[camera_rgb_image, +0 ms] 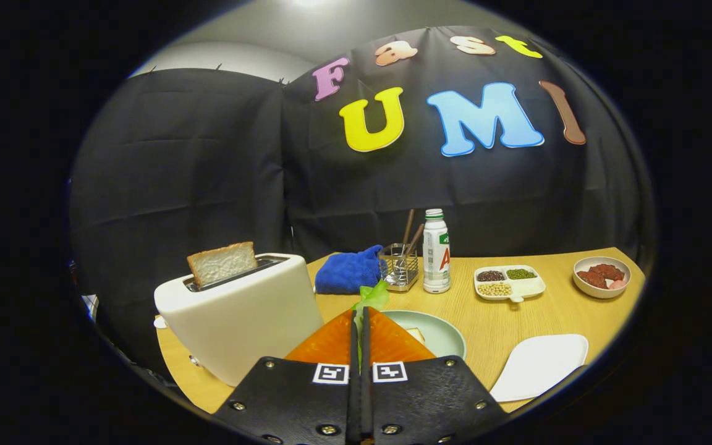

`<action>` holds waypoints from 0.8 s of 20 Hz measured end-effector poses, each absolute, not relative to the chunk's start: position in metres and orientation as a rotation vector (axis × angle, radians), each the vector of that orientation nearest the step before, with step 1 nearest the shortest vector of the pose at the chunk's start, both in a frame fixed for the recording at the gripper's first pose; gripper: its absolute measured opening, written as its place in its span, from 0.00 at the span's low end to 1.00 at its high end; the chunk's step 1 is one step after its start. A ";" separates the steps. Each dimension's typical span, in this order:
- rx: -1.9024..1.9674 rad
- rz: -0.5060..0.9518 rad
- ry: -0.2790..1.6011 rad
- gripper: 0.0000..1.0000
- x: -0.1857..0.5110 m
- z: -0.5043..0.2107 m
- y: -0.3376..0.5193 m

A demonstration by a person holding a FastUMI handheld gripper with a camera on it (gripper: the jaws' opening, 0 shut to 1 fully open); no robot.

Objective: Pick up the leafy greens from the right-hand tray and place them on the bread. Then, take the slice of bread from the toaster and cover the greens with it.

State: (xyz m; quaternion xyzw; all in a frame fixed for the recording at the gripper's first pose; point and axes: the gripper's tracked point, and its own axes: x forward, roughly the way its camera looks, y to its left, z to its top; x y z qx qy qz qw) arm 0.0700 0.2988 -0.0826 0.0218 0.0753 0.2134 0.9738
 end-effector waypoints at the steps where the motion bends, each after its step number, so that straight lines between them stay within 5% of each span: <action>1: 0.048 0.433 0.164 0.00 0.072 -0.089 0.301; 10: -0.053 0.329 0.290 0.06 0.083 -0.131 0.278; 12: -0.099 0.295 0.284 0.17 0.085 -0.132 0.268; 13: -0.115 0.281 0.274 0.38 0.084 -0.131 0.265; 14: -0.127 0.263 0.262 0.49 0.084 -0.128 0.260; 16: -0.119 0.228 0.245 0.56 0.086 -0.125 0.250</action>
